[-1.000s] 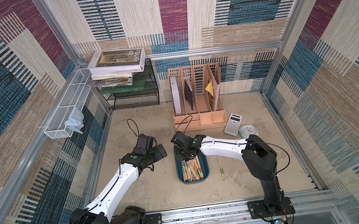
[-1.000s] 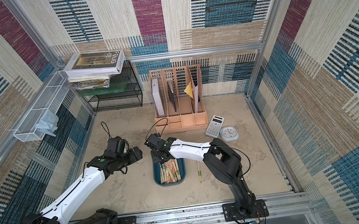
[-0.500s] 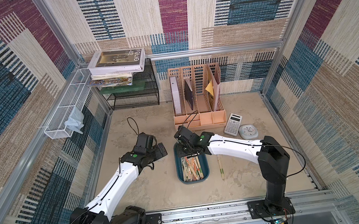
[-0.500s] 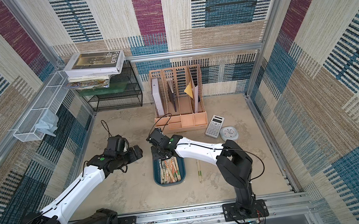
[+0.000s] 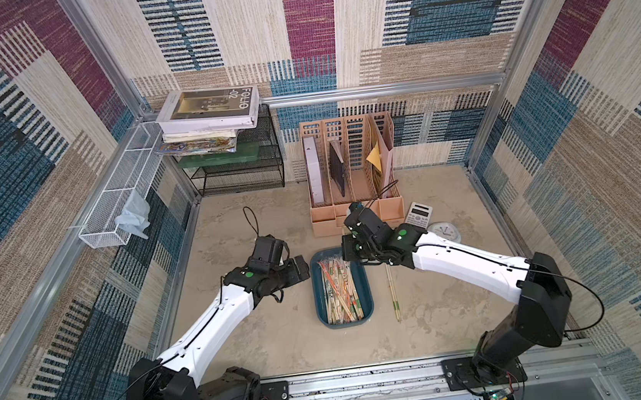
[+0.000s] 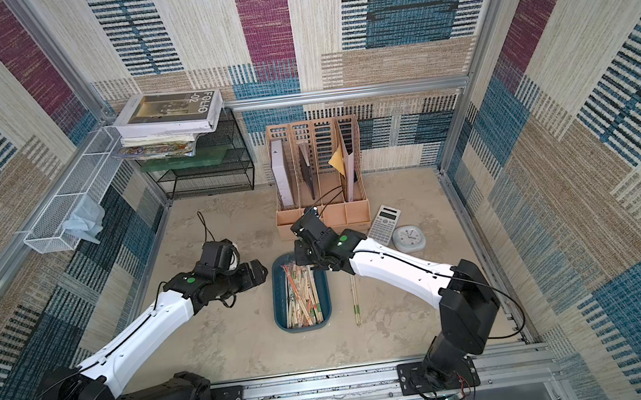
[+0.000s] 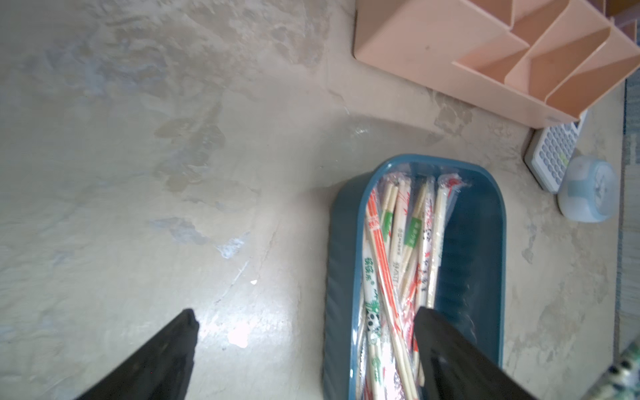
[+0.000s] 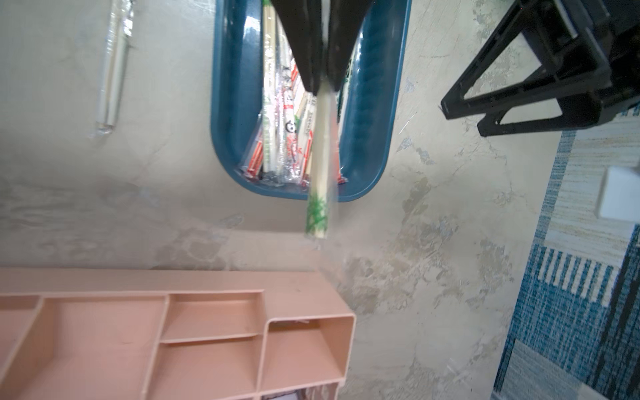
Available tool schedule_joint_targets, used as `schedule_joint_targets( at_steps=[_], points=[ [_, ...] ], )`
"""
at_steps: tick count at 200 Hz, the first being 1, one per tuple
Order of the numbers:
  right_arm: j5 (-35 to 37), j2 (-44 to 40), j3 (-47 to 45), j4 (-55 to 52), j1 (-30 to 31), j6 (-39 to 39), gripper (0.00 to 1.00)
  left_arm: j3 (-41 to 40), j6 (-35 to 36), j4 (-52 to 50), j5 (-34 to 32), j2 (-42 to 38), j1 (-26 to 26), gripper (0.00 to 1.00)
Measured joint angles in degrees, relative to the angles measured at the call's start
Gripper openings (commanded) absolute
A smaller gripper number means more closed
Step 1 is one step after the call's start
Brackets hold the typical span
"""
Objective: Take the paired disposable chopsticks out of the storage box
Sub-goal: Place the paired disposable chopsticks at the center of the board.
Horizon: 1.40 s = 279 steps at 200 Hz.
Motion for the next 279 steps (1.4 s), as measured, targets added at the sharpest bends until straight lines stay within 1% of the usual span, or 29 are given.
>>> schedule_joint_targets(
  at_steps=[13, 23, 48, 68, 98, 120, 145, 158, 192, 279],
  points=[
    [0.33, -2.8, -2.99, -0.04, -2.1, -0.07, 0.0, 0.0, -0.5, 0.02, -0.31, 0.74, -1.51, 0.98],
    [0.42, -5.2, -5.77, 0.0, -4.09, -0.07, 0.0, -0.07, -1.4, 0.04, -1.22, 1.44, -2.69, 0.95],
    [0.37, -10.84, -12.68, -0.2, -9.42, -0.17, 0.0, -0.11, -2.34, 0.02, -2.91, 3.85, -5.57, 0.84],
    [0.37, -14.86, -17.88, -0.63, -14.43, -0.72, 0.0, 0.52, -2.93, -0.37, -4.24, 6.34, -7.63, 0.73],
    [0.17, -18.73, -22.32, -1.44, -19.37, -2.16, 0.0, 2.6, -2.99, -0.74, -6.38, 9.4, -9.97, 0.6],
    [0.52, -19.87, -24.52, -1.77, -21.79, -3.37, 0.0, 3.61, -3.08, -0.94, -7.63, 10.97, -10.93, 0.51],
    [0.92, -19.21, -25.97, -2.78, -23.04, -4.57, 0.0, 4.5, -3.1, -1.05, -8.48, 12.85, -11.56, 0.5],
    [0.98, -17.99, -26.27, -2.89, -23.17, -5.18, 0.0, 4.7, -3.1, -1.05, -8.59, 13.6, -11.93, 0.47],
    [1.07, -13.7, -26.1, -2.95, -22.84, -6.67, 0.0, 4.72, -3.13, -0.85, -8.81, 14.64, -12.28, 0.47],
    [6.32, -1.86, -21.79, -3.96, -15.08, -9.55, 0.0, 5.03, -3.1, -0.9, -9.25, 15.13, -12.41, 0.48]
  ],
)
